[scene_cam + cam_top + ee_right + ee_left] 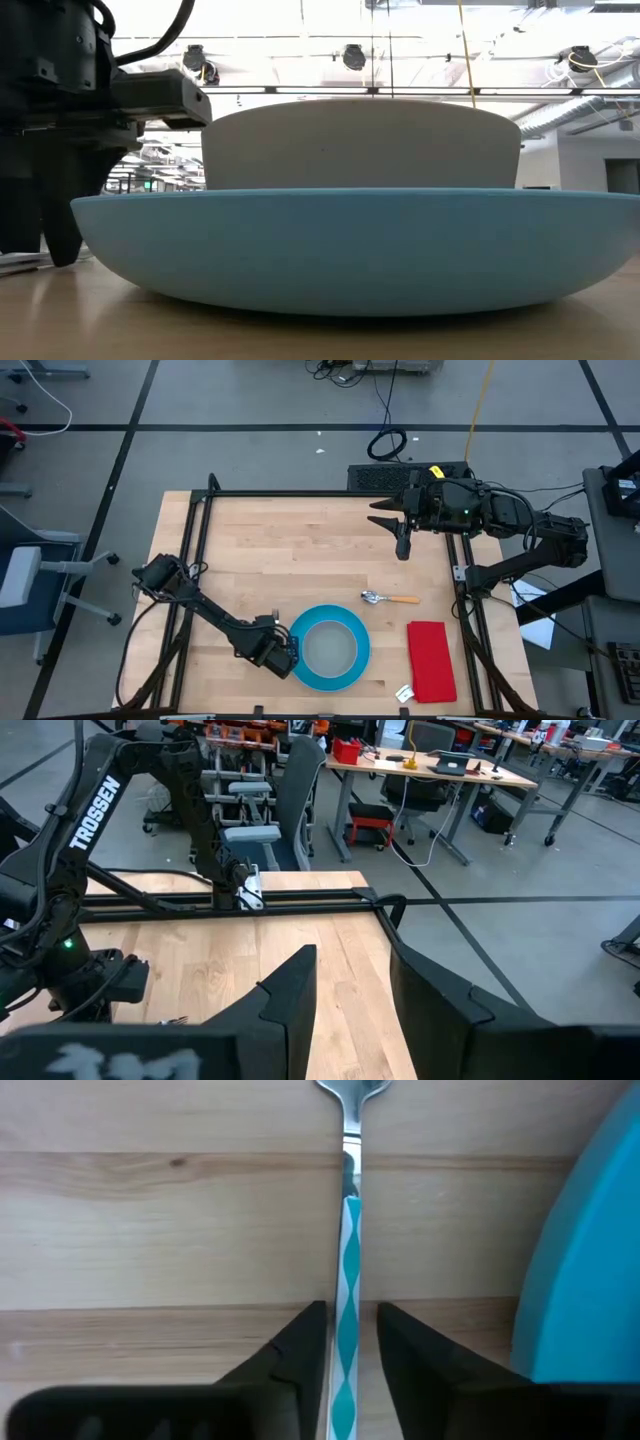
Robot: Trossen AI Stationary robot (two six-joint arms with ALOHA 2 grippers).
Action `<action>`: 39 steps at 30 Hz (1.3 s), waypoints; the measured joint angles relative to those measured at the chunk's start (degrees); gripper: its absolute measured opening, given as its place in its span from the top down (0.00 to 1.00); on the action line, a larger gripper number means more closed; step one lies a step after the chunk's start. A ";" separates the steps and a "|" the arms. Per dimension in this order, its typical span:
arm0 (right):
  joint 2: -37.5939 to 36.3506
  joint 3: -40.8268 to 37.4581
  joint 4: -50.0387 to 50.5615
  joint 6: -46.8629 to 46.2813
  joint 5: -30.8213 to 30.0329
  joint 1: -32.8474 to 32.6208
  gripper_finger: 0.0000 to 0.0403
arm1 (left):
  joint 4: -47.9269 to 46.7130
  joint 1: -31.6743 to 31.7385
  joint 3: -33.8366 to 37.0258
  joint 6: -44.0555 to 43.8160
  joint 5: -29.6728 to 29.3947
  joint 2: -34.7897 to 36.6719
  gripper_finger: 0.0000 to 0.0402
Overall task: Pick and place plate/cup/fork/spoon on tray
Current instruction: Put the blue fork beside the blue plate
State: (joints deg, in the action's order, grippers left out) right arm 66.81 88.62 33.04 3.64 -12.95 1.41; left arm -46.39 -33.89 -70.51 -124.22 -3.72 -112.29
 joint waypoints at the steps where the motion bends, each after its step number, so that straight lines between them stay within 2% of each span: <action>1: 0.00 0.00 0.00 0.00 0.00 -0.01 0.70 | 0.02 0.00 -0.02 0.00 -0.17 0.00 0.72; 6: 0.00 0.00 0.02 0.00 0.00 0.00 0.70 | -0.16 0.00 -0.02 -0.01 -0.37 0.00 0.69; 26: 0.00 0.00 0.02 0.00 0.00 -0.02 0.70 | -1.52 -0.02 -0.06 0.54 0.60 0.00 0.70; 39: 0.00 0.00 0.00 0.00 0.00 -0.02 0.70 | -3.94 -1.14 0.11 -2.52 0.47 1.53 0.70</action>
State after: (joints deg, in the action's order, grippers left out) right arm 66.81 88.62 33.03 3.64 -12.95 1.39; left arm -50.33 -35.03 -70.40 -126.74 -3.25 -110.76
